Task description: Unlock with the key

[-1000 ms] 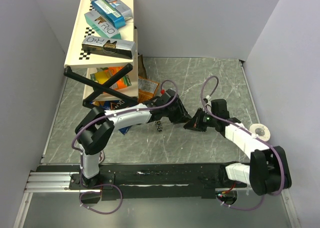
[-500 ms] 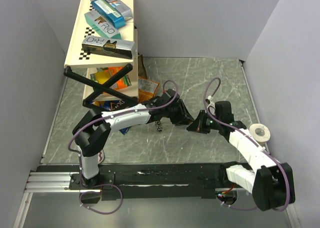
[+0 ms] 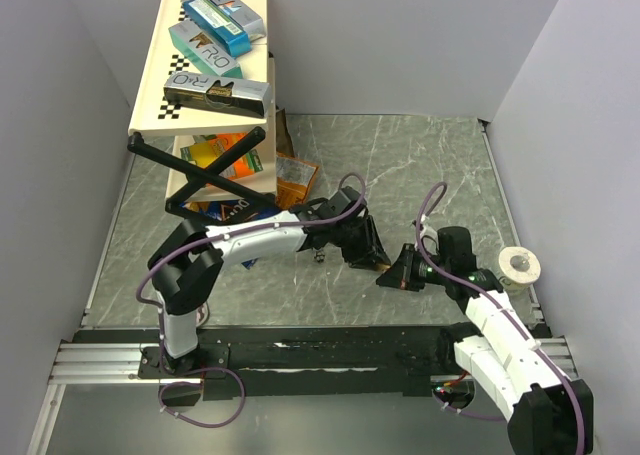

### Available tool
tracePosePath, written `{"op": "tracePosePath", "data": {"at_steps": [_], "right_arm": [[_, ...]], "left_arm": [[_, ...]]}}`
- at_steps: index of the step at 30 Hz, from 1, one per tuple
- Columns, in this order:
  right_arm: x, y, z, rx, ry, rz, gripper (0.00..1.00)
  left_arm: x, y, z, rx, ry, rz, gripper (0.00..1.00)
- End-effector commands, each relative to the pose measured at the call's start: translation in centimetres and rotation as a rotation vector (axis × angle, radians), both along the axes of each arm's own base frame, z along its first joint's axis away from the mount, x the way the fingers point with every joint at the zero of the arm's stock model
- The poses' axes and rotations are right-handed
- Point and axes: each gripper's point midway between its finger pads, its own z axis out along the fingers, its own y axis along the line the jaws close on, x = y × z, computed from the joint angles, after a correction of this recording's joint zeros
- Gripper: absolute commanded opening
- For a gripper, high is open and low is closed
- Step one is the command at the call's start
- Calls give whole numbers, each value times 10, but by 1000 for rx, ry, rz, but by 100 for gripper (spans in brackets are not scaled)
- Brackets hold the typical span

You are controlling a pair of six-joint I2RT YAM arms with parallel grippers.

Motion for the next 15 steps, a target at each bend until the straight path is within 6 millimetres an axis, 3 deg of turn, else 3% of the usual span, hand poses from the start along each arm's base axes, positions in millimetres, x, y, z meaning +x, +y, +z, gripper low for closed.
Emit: {"op": "tracePosePath", "data": {"at_steps": [1, 7, 11, 15], "right_arm": [[11, -8, 7, -39, -90, -18, 0], [1, -1, 8, -11, -82, 67, 0], [-7, 1, 0, 5, -49, 94, 0], [-9, 4, 4, 28, -50, 116, 0]], "left_arm": [[-14, 16, -18, 99, 34, -88, 1], [-4, 33, -37, 172, 26, -77, 1], [3, 40, -37, 175, 19, -46, 1], [10, 43, -47, 219, 18, -10, 1]]}}
